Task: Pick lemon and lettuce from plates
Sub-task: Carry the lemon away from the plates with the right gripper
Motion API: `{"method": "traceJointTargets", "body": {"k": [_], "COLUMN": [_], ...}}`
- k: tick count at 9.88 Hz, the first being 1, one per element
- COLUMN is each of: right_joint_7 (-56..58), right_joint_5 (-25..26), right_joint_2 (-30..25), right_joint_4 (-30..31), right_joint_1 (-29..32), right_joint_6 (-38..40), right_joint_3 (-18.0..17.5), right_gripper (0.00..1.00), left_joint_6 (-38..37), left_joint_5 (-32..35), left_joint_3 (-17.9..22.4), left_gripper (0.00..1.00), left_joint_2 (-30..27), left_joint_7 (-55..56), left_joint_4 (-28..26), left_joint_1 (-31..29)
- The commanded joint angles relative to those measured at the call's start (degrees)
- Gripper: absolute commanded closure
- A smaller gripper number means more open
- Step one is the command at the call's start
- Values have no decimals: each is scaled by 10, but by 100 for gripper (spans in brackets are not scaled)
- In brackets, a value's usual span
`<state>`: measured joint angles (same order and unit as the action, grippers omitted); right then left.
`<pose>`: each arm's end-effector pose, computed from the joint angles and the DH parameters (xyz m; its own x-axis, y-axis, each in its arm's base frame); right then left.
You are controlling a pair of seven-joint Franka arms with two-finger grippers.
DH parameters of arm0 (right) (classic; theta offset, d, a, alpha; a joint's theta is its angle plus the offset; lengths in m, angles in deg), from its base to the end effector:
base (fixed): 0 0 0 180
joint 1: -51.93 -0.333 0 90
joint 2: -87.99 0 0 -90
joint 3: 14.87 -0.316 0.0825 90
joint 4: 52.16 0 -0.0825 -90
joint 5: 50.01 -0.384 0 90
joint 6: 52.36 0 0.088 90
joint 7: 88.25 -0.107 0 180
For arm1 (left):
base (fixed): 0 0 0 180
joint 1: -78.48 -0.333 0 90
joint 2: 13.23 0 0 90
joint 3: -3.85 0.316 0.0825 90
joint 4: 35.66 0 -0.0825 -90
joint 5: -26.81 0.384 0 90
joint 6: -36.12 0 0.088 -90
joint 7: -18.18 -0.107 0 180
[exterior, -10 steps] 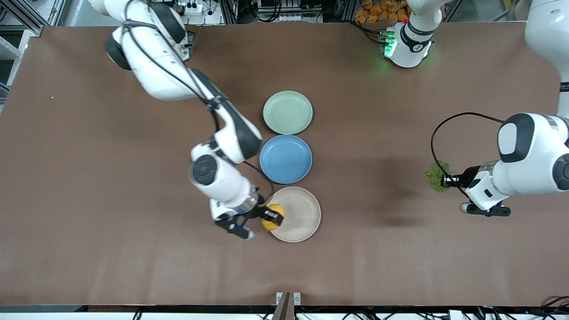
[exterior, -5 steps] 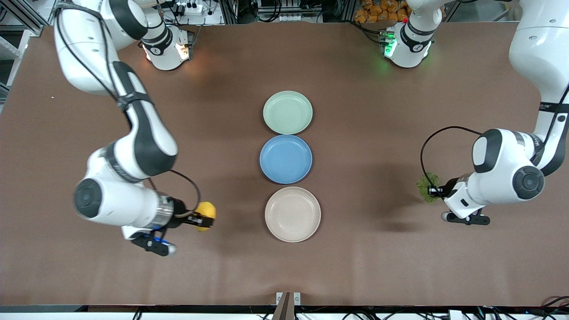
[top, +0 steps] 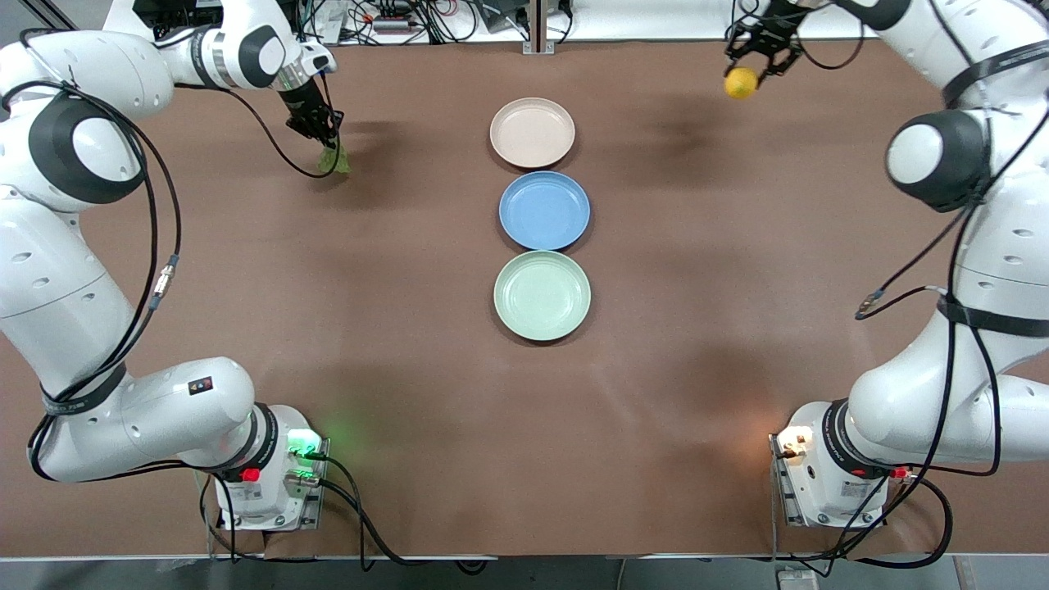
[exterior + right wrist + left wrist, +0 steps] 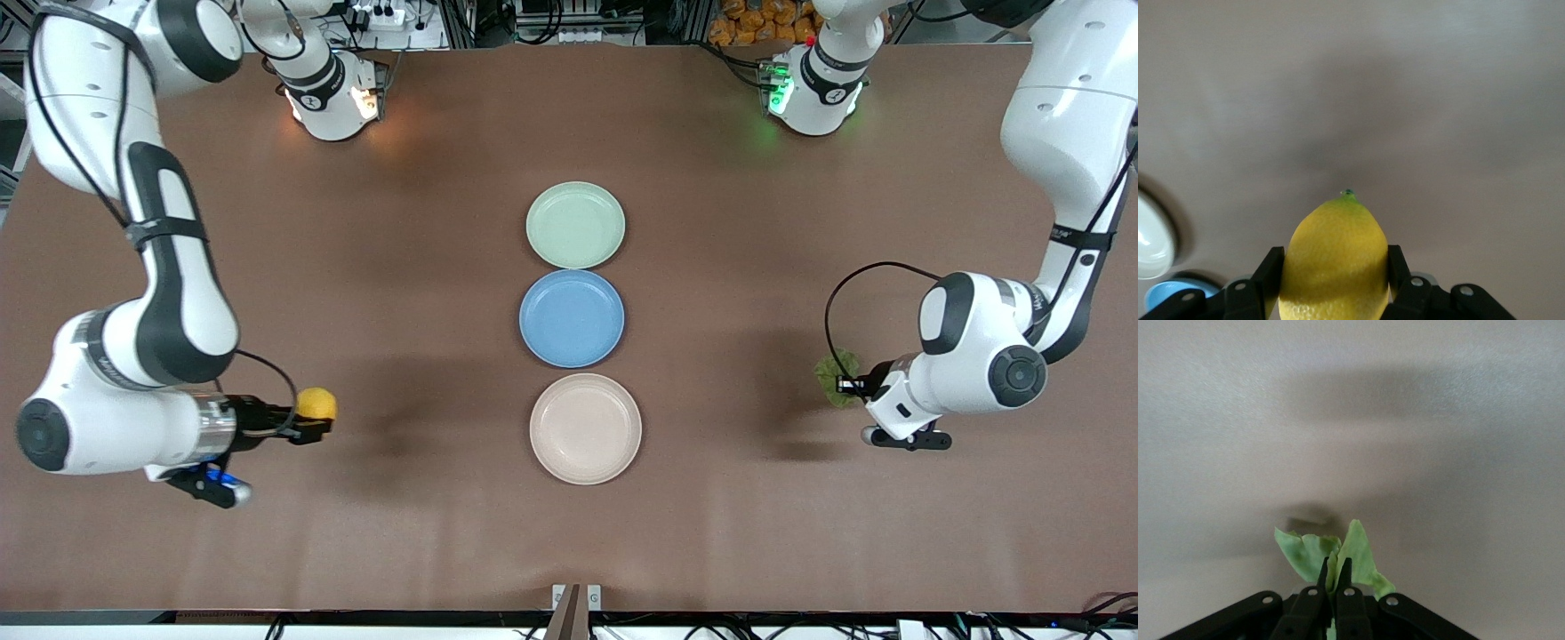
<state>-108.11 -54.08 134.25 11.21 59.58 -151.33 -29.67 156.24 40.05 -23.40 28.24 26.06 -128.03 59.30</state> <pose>0.7405 0.0416 0.3331 0.9328 -0.2661 -0.2429 -0.3126 -0.9330 -0.1783 0.6725 -0.0452 0.2253 0.9845 -0.0644 -0.1633 -0.0471 -0.9930 0.1079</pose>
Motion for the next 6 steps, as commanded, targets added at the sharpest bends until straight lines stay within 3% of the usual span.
{"method": "traceJointTargets", "body": {"k": [1,2,3,4,6], "right_joint_7": [72,131,149,149,150], "right_joint_5": [47,47,47,52,53], "right_joint_2": [-118,-121,-121,-132,-140], "right_joint_4": [230,254,269,295,333], "right_joint_1": [66,97,116,119,137], "right_joint_6": [-134,-155,-163,-181,-213], "right_joint_3": [-9,-10,-9,-8,-8], "right_gripper": [100,100,100,100,100], "left_joint_6": [7,7,7,7,0], "left_joint_5": [16,16,17,16,17], "left_joint_3": [-1,0,6,7,7], "left_gripper": [100,66,21,0,0], "left_joint_2": [-2,-2,-3,-6,-31], "left_joint_7": [15,14,14,13,11], "left_joint_4": [-6,-4,-3,0,4], "left_joint_1": [-3,-2,2,-1,-3]}}
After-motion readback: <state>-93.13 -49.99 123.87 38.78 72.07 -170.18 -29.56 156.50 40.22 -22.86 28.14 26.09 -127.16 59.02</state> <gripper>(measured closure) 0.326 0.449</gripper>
